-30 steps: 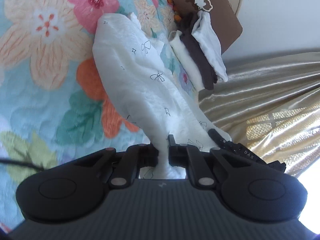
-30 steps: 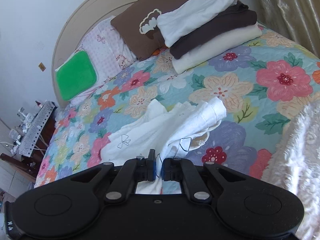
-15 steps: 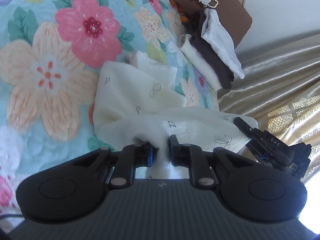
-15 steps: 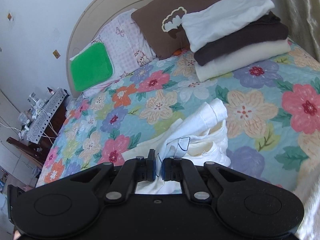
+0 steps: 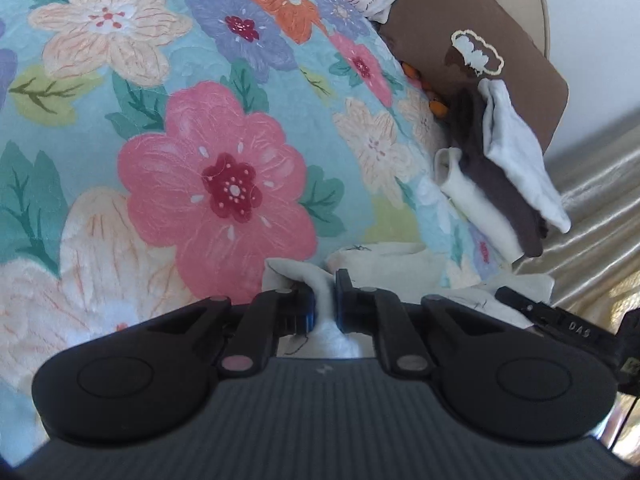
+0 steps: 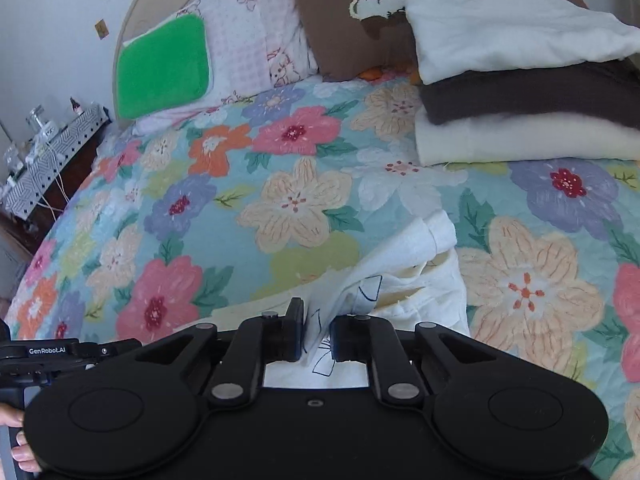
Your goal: Fold clothes
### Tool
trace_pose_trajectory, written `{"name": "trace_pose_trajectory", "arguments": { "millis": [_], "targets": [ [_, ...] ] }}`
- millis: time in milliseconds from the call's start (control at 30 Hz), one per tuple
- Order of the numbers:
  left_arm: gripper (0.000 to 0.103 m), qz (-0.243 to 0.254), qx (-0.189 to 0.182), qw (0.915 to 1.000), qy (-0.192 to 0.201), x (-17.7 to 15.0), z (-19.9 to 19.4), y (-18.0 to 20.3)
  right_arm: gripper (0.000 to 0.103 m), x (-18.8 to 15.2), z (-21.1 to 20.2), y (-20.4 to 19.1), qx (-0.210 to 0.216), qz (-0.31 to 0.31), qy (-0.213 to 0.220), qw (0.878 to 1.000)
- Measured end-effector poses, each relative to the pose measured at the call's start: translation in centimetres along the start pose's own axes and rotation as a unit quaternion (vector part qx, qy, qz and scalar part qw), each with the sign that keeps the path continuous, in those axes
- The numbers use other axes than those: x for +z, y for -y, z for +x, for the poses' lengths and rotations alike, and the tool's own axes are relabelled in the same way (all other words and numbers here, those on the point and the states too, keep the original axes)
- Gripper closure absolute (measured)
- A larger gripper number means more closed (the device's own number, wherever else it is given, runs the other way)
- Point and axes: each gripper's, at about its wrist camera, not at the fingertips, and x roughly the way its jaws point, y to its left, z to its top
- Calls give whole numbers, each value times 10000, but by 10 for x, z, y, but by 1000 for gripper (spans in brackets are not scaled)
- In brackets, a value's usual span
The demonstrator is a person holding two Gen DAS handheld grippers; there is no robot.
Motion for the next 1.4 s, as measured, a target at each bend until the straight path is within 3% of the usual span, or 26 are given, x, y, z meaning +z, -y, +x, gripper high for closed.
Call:
{"name": "trace_pose_trajectory", "arguments": {
  "millis": [133,367,533,633,667,767,900,1033,1133,1233,1400],
  "targets": [
    [94,277,-149,9994,146,1,4,-3,83,-5,7,20,227,406,108,9989],
    [94,826,201,9963,100,-3,11,7,83,-9,31,18,47,376,-70,9993],
    [94,924,80,9949,393,-2,-8,13,80,-9,15,32,253,850,265,9957],
    [94,1008,76,9931,586,-8,-28,21,59,-12,-21,43,441,1025,834,9903],
    [94,1056,47,9923,640,-10,-34,23,57,-14,-31,45,435,1044,1010,9884],
    [94,995,-127,9921,758,-9,-42,25,57,-14,-44,42,281,744,1187,9897],
    [93,701,-55,9944,795,-2,-26,11,57,-15,-24,5,205,-586,696,9956],
    [93,488,-37,9950,869,0,-22,0,57,-33,1,-40,58,-1747,343,9840],
    [93,763,-166,9901,1170,0,-37,13,57,-48,14,-63,-182,-2358,241,9713],
    [89,1124,-347,9811,1533,-5,-55,29,57,-48,29,-70,-152,-2362,86,9715],
    [65,1480,-635,9677,1938,-12,-77,44,57,-29,58,-64,-281,-1770,78,9838]
  ]
}}
